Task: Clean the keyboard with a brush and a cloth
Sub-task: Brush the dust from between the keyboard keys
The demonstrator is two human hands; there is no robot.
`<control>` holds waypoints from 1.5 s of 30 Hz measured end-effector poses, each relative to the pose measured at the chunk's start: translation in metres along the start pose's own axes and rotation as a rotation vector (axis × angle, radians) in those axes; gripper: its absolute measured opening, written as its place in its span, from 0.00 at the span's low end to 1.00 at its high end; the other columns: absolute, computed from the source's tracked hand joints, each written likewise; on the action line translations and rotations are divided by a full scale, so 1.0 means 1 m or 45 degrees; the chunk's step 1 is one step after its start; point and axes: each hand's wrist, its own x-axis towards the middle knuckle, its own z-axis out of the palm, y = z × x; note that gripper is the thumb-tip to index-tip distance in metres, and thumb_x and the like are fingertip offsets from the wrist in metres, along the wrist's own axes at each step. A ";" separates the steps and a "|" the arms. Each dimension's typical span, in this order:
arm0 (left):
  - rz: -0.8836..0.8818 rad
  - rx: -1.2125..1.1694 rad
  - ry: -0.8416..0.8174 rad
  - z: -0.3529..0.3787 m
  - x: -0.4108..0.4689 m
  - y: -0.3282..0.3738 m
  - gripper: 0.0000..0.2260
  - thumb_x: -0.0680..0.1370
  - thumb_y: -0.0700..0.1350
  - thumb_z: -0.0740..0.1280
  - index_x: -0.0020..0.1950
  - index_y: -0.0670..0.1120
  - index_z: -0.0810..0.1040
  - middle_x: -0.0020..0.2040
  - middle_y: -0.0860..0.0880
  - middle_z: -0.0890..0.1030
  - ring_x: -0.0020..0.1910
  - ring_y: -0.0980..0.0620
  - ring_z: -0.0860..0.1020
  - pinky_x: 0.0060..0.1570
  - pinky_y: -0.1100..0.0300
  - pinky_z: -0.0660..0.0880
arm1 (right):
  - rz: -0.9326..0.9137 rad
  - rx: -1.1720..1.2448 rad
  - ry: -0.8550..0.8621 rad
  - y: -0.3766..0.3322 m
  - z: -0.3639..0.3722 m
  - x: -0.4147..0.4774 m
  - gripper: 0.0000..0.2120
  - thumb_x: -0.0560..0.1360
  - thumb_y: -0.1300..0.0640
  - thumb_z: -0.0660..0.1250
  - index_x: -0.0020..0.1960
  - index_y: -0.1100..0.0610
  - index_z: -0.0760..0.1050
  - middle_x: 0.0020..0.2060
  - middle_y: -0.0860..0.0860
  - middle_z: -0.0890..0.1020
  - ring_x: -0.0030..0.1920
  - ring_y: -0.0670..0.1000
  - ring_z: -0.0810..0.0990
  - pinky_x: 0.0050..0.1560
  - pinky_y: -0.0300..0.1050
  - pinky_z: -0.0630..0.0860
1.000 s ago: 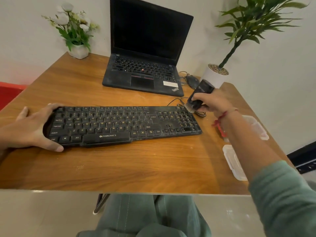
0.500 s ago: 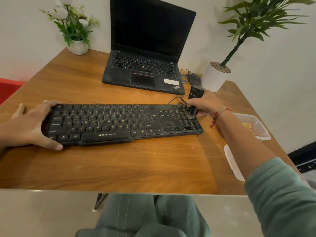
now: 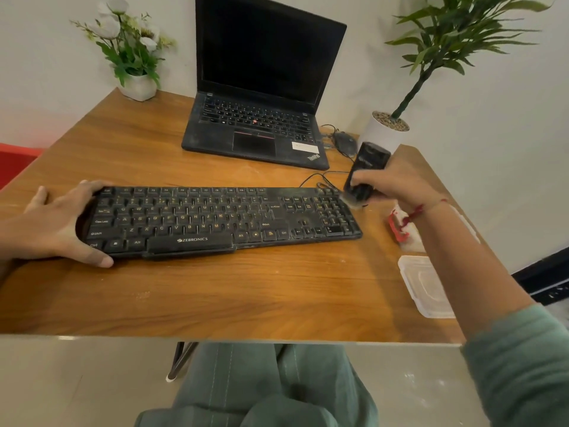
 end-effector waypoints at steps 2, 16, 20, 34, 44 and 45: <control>-0.063 0.070 -0.031 -0.004 -0.002 0.008 0.56 0.41 0.75 0.75 0.63 0.76 0.51 0.71 0.47 0.69 0.72 0.42 0.65 0.73 0.35 0.47 | -0.010 0.055 0.130 -0.006 0.017 0.016 0.08 0.67 0.54 0.74 0.42 0.54 0.76 0.43 0.54 0.83 0.41 0.49 0.83 0.39 0.44 0.83; -0.036 0.031 0.034 0.001 -0.006 0.010 0.56 0.40 0.75 0.75 0.64 0.77 0.53 0.70 0.46 0.70 0.72 0.42 0.66 0.71 0.32 0.51 | 0.023 -0.176 -0.070 0.008 0.051 0.010 0.13 0.68 0.53 0.72 0.49 0.57 0.75 0.40 0.51 0.82 0.39 0.48 0.83 0.31 0.38 0.79; -0.064 0.051 0.006 -0.001 -0.006 0.013 0.56 0.39 0.75 0.75 0.63 0.78 0.52 0.70 0.48 0.70 0.71 0.42 0.66 0.72 0.33 0.49 | 0.013 -0.225 -0.168 0.024 0.038 -0.029 0.10 0.68 0.56 0.72 0.48 0.55 0.76 0.41 0.52 0.82 0.40 0.49 0.83 0.33 0.42 0.81; -0.089 0.211 -0.015 -0.002 -0.013 0.030 0.56 0.39 0.80 0.69 0.64 0.75 0.51 0.75 0.49 0.64 0.75 0.44 0.61 0.72 0.42 0.35 | -0.128 -0.092 0.096 -0.013 0.075 0.015 0.14 0.64 0.46 0.71 0.42 0.55 0.78 0.38 0.50 0.83 0.41 0.50 0.83 0.44 0.52 0.82; -0.089 0.219 0.009 -0.002 -0.017 0.040 0.53 0.39 0.82 0.66 0.61 0.79 0.49 0.74 0.48 0.68 0.76 0.45 0.59 0.72 0.44 0.36 | -0.140 -0.049 -0.344 0.020 0.034 -0.056 0.13 0.67 0.59 0.73 0.50 0.52 0.77 0.43 0.54 0.83 0.42 0.51 0.83 0.36 0.45 0.80; -0.094 0.226 -0.008 -0.003 -0.017 0.042 0.53 0.39 0.82 0.65 0.61 0.79 0.49 0.74 0.49 0.67 0.76 0.45 0.60 0.72 0.44 0.36 | -0.207 -0.050 -0.320 0.022 0.027 -0.058 0.13 0.66 0.59 0.74 0.49 0.54 0.77 0.42 0.54 0.83 0.40 0.51 0.83 0.35 0.46 0.80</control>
